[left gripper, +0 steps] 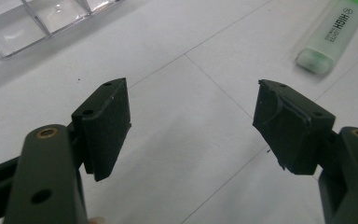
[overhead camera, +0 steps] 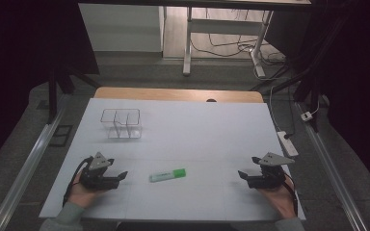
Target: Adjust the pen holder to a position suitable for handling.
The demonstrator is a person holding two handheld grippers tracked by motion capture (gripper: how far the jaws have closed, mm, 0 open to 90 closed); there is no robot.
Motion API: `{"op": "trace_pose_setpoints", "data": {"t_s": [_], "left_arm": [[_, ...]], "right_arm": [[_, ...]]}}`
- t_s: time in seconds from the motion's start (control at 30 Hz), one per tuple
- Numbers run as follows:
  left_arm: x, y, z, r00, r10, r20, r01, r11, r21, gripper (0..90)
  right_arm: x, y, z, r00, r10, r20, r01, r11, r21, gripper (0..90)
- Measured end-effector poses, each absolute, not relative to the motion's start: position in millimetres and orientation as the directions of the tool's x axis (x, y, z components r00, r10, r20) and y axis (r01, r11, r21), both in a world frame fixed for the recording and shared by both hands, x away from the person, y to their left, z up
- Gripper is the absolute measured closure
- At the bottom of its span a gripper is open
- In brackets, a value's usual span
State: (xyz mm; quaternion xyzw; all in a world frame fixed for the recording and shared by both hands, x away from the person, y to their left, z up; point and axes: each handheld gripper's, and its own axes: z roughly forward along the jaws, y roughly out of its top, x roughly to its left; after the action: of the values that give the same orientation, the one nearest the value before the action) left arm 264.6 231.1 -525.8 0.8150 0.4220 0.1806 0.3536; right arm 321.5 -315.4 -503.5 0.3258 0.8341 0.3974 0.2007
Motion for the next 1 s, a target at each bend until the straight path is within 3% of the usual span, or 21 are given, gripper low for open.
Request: {"op": "trace_pose_setpoints", "data": {"t_s": [1.0], "left_arm": [[273.8,231.9,-513.5,0.566,0.824,-0.026,0.559,-0.360,0.747,27.7]], "right_arm": [[319.4,-315.1,-504.6,-0.709,0.702,-0.065,0.392,0.470,0.791,20.3]]}}
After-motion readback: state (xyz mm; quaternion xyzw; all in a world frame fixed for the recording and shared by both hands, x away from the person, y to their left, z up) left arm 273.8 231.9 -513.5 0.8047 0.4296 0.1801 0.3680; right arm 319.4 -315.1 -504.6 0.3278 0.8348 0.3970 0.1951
